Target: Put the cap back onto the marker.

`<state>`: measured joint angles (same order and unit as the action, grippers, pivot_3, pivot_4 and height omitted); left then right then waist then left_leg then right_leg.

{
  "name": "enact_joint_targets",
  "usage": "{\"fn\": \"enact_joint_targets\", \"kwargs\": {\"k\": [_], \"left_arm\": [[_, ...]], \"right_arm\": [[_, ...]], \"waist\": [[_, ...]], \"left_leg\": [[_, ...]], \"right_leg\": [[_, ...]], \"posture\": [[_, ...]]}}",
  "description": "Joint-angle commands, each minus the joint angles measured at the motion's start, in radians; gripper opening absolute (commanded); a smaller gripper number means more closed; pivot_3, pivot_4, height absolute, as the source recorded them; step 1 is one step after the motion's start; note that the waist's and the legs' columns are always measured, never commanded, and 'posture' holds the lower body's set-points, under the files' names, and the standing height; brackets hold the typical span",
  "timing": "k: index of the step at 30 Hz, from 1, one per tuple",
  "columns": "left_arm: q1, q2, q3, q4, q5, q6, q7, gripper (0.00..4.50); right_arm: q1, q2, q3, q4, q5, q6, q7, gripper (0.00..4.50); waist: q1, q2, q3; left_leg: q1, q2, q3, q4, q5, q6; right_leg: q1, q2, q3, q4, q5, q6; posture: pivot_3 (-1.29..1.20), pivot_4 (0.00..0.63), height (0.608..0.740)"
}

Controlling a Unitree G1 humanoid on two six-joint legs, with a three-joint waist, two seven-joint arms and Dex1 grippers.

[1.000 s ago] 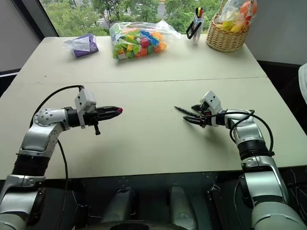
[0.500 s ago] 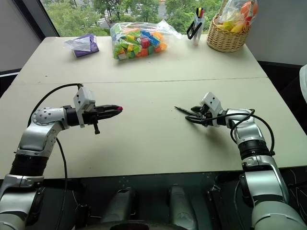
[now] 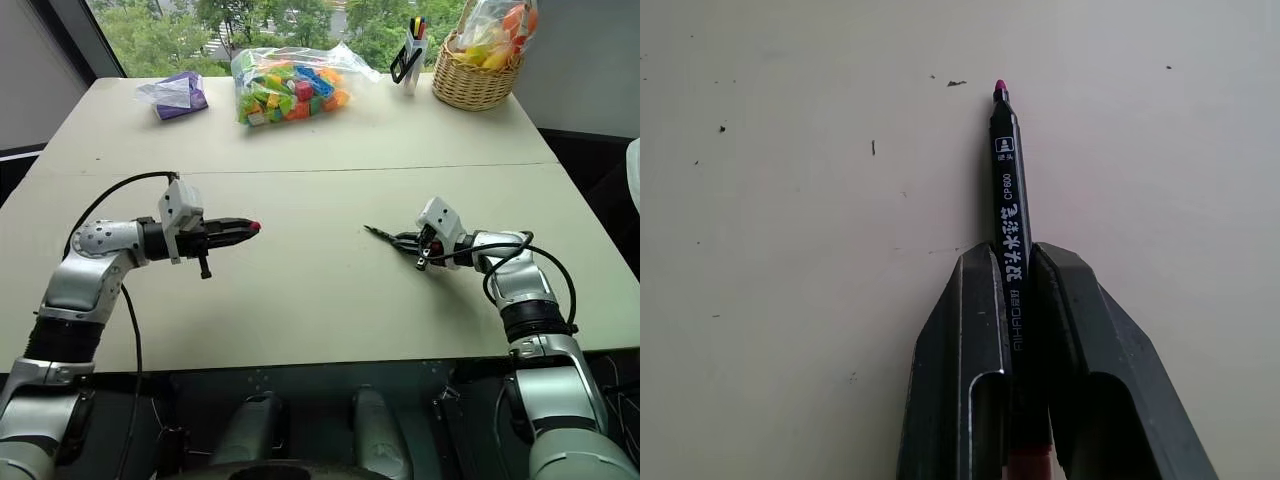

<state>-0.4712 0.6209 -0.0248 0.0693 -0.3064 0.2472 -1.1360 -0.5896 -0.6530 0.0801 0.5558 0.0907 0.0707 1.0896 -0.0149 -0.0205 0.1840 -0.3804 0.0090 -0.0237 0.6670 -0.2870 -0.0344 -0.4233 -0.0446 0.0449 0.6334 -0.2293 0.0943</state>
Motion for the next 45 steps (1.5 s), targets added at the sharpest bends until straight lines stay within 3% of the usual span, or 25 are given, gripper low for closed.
{"fn": "enact_joint_targets", "kwargs": {"k": [1,9,17,45], "left_arm": [[-0.007,0.007,-0.029,-0.013,0.003,-0.056,-0.052,0.0],[-0.13,-0.048,-0.1,0.155,0.054,-0.223,-0.129,0.0],[-0.208,-0.093,-0.131,0.258,0.083,-0.315,-0.17,0.0],[-0.21,-0.104,-0.147,0.255,0.098,-0.323,-0.176,0.0]], "right_arm": [[-0.014,-0.058,0.027,-0.113,-0.052,-0.03,0.017,0.04],[-0.042,-0.11,0.09,-0.389,-0.065,0.031,0.111,0.04],[-0.057,-0.089,0.107,-0.574,-0.038,0.151,0.122,0.04],[-0.092,-0.036,0.142,-0.677,-0.002,0.23,0.111,0.04]], "waist": [[-0.001,0.001,0.001],[-0.002,0.001,0.001],[-0.001,0.001,0.001],[0.0,0.001,0.001]], "left_leg": [[0.0,0.0,0.0,0.0,0.0,0.0],[0.0,0.0,0.0,0.0,0.0,0.0],[-0.001,0.0,0.0,0.0,0.0,0.0],[-0.002,0.0,0.0,0.0,0.0,0.0]], "right_leg": [[0.0,0.0,0.0,0.0,0.0,0.0],[-0.001,0.001,0.0,0.0,0.0,0.0],[-0.001,0.001,0.0,0.0,0.0,0.0],[-0.002,0.001,0.0,0.0,0.0,0.0]], "posture": [[0.0,0.15,0.74],[0.0,0.15,0.74],[0.0,0.15,0.74],[0.0,0.15,0.74]]}}
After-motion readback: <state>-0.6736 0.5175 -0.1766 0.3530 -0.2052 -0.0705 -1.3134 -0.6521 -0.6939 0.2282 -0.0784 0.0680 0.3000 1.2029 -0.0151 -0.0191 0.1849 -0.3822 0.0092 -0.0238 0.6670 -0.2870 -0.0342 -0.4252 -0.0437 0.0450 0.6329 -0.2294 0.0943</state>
